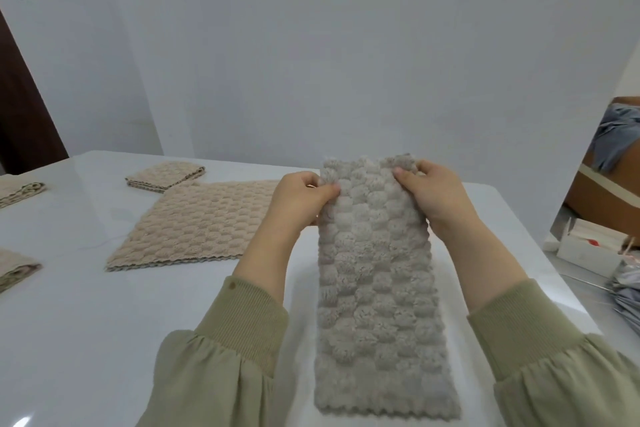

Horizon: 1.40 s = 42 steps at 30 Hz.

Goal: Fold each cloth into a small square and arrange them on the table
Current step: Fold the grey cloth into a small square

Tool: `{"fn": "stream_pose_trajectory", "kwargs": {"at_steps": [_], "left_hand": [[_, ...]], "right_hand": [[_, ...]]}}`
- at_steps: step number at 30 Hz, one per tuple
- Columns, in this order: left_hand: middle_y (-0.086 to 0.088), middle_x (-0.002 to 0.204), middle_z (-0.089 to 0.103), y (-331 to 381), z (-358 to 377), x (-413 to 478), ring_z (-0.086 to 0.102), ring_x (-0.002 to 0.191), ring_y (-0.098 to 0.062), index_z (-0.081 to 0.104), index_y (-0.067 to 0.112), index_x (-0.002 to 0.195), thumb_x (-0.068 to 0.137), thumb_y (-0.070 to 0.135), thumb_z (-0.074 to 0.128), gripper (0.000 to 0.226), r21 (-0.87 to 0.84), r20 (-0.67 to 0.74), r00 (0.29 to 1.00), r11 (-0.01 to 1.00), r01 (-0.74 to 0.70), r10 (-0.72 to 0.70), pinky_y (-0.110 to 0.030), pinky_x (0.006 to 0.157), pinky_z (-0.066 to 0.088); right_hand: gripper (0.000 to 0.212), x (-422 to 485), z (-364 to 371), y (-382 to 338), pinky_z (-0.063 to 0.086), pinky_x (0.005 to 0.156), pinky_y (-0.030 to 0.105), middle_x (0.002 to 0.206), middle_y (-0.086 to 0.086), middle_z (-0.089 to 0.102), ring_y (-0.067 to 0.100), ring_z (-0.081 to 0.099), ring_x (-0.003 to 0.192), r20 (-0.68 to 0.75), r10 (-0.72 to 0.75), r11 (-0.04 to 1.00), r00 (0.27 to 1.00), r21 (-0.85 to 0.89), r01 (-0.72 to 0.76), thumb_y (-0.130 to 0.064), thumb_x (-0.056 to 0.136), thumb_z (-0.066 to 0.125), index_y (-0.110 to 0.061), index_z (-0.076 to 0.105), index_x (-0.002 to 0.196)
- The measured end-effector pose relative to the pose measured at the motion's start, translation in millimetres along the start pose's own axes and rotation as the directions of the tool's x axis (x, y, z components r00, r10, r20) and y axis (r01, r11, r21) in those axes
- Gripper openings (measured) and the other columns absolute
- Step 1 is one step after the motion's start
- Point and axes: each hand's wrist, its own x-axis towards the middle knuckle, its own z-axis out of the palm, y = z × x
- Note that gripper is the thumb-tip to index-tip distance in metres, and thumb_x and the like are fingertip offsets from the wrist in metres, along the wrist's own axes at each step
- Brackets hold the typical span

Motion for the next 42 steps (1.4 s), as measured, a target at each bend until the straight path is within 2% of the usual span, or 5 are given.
{"fn": "stream_pose_trajectory", "kwargs": {"at_steps": [7,15,25,32,42], "left_hand": [[0.006,0.056,0.049,-23,3,8,0.044,0.053,-0.011,0.057,0.018,0.062,0.077,0.019,0.073,0.022,0.256,-0.112,0.990,0.965,-0.055,0.086,-0.025,0.052,0.032],[-0.007,0.060,0.067,-27,6,9,0.063,0.044,-0.015,0.057,0.011,0.088,0.093,0.007,0.050,0.010,-0.005,-0.048,0.997,0.998,0.068,-0.068,-0.020,0.041,0.046],[-0.014,0.086,0.070,-71,36,5,0.067,0.080,-0.030,0.061,0.012,0.075,0.095,0.029,0.038,0.034,-0.425,-0.116,0.961,0.887,0.180,-0.250,-0.040,0.074,0.055],[0.010,0.055,0.051,-81,30,-31,0.044,0.051,-0.006,0.058,0.018,0.067,0.086,0.018,0.062,0.019,-0.251,-0.193,0.978,0.968,0.031,-0.082,-0.021,0.053,0.036],[-0.002,0.067,0.052,-81,17,-75,0.054,0.038,-0.009,0.058,0.014,0.104,0.086,0.001,0.060,0.022,-0.048,0.023,0.992,0.991,0.127,-0.126,-0.023,0.042,0.048]], "right_hand": [[0.023,7,0,27,0.050,0.070,0.036,0.087,0.024,0.069,0.027,0.063,0.072,-0.039,-0.041,0.965,0.998,-0.259,0.030,-0.020,0.083,0.070,0.003,0.070,0.085],[0.025,12,-5,32,0.042,0.044,0.023,0.043,0.003,0.052,0.013,0.046,0.037,0.011,0.045,0.983,0.999,-0.179,-0.043,-0.015,0.091,0.060,-0.008,0.058,0.067],[0.028,-14,23,76,0.047,0.078,0.031,0.089,0.002,0.066,0.023,0.061,0.091,-0.161,0.001,1.000,0.987,-0.010,-0.003,-0.009,0.091,0.042,-0.018,0.067,0.083],[0.018,-49,17,86,0.037,0.056,0.003,0.077,-0.003,0.064,0.004,0.053,0.068,-0.212,-0.072,0.988,0.975,-0.147,0.041,-0.008,0.089,0.051,-0.013,0.067,0.081],[0.020,-98,-2,89,0.033,0.045,0.008,0.063,-0.003,0.048,0.000,0.043,0.047,-0.167,-0.035,0.979,0.985,-0.205,0.000,0.000,0.083,0.050,-0.014,0.062,0.087]]}}
